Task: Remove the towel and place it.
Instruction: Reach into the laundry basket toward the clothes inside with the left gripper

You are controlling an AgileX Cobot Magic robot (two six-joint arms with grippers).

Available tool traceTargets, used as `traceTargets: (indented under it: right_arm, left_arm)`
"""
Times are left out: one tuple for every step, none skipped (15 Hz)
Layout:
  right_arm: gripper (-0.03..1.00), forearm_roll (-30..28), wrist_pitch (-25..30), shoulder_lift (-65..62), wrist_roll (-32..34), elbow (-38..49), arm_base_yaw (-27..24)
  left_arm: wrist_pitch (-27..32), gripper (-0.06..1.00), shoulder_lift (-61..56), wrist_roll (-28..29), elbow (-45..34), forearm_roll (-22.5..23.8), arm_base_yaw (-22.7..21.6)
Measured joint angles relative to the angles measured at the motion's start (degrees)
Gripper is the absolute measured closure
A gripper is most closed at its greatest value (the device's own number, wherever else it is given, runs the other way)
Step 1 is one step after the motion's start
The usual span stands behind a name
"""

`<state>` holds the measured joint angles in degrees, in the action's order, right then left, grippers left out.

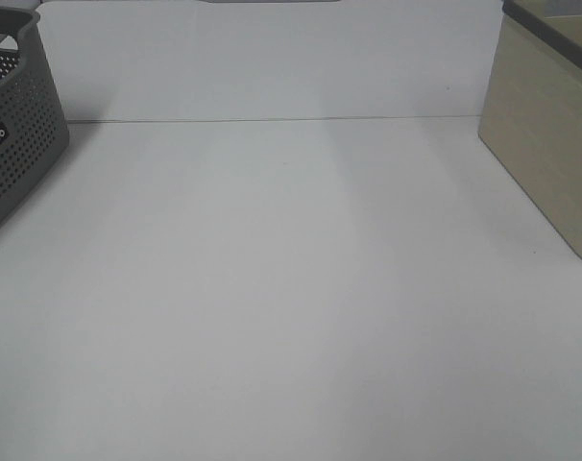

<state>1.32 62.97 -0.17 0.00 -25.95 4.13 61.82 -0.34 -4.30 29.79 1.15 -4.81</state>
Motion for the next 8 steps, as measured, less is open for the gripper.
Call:
traceTargets:
  right_arm:
    - [0.07, 0.00, 0.00, 0.00, 0.00, 0.00, 0.00]
    - [0.07, 0.00, 0.00, 0.00, 0.00, 0.00, 0.00]
    - [0.07, 0.00, 0.00, 0.00, 0.00, 0.00, 0.00]
    - [0.07, 0.00, 0.00, 0.00, 0.00, 0.00, 0.00]
    - [0.07, 0.00, 0.00, 0.00, 0.00, 0.00, 0.00]
    - [0.07, 0.00, 0.00, 0.00, 0.00, 0.00, 0.00]
    - [0.07, 0.00, 0.00, 0.00, 0.00, 0.00, 0.00]
    - [0.07, 0.00, 0.00, 0.00, 0.00, 0.00, 0.00]
  left_arm:
    - [0.00, -0.04, 0.00, 0.00, 0.00, -0.11, 0.00]
    - [0.00, -0.04, 0.00, 0.00, 0.00, -0.23, 0.00]
    - [0.00, -0.04, 0.00, 0.00, 0.00, -0.29, 0.00]
    - [0.00, -0.04, 0.00, 0.00, 0.00, -0.34, 0.00]
    - [0.00, -0.04, 0.00, 0.00, 0.00, -1.15, 0.00]
    - [0.00, -0.04, 0.00, 0.00, 0.00, -1.55, 0.00]
    - [0.00, -0.04, 0.00, 0.00, 0.00, -1.72, 0.00]
    - [0.00, -0.04, 0.00, 0.00, 0.00, -1.72, 0.00]
